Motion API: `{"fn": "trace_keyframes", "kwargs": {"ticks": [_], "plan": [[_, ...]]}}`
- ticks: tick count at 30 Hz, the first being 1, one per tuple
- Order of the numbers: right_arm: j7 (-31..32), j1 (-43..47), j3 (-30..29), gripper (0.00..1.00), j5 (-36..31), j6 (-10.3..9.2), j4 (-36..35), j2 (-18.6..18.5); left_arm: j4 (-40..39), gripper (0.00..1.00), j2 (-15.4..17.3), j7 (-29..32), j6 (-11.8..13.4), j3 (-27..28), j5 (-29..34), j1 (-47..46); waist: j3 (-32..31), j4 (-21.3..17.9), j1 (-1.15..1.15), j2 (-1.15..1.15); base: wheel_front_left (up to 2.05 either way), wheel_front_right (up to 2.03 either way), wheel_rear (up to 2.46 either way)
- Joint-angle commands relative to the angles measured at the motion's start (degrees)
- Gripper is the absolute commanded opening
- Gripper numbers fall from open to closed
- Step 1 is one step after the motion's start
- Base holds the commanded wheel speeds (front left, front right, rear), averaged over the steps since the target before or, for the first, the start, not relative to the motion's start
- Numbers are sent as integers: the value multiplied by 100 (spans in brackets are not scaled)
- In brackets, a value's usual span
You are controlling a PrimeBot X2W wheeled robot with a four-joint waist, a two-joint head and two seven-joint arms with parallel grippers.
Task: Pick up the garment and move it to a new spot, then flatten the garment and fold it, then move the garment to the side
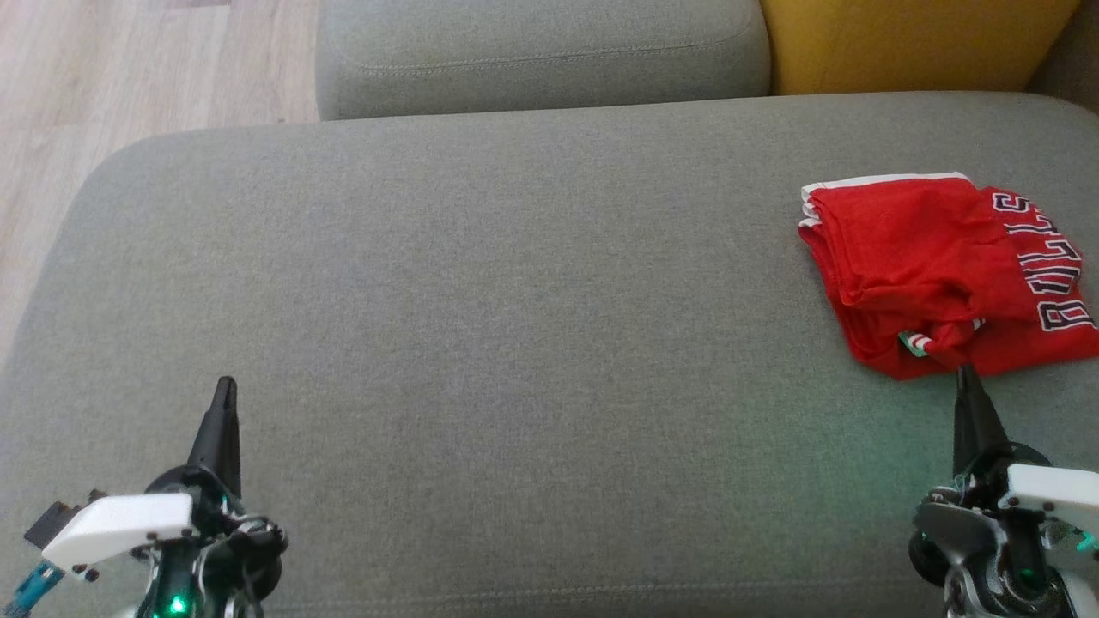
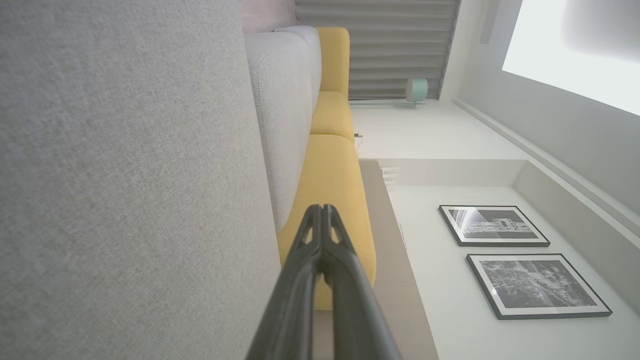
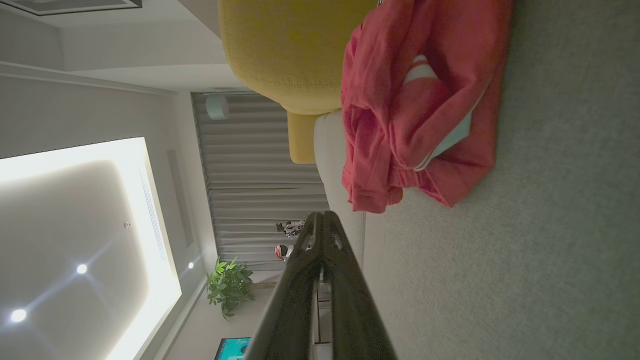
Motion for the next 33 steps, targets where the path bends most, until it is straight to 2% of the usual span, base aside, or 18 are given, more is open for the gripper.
{"fn": "trace_keyframes", "kwargs": {"ticks": [1, 33], "plan": [[23, -315, 112, 0, 47, -4, -178, -55, -168, 0, 46, 22, -43, 194, -35, -342, 0, 1, 0, 0, 0, 0, 0], [35, -316, 98, 0, 35, -4, -178, -45, -168, 0, 35, 35, -43, 210, -21, -343, 0, 0, 0, 0, 0, 0, 0]]}}
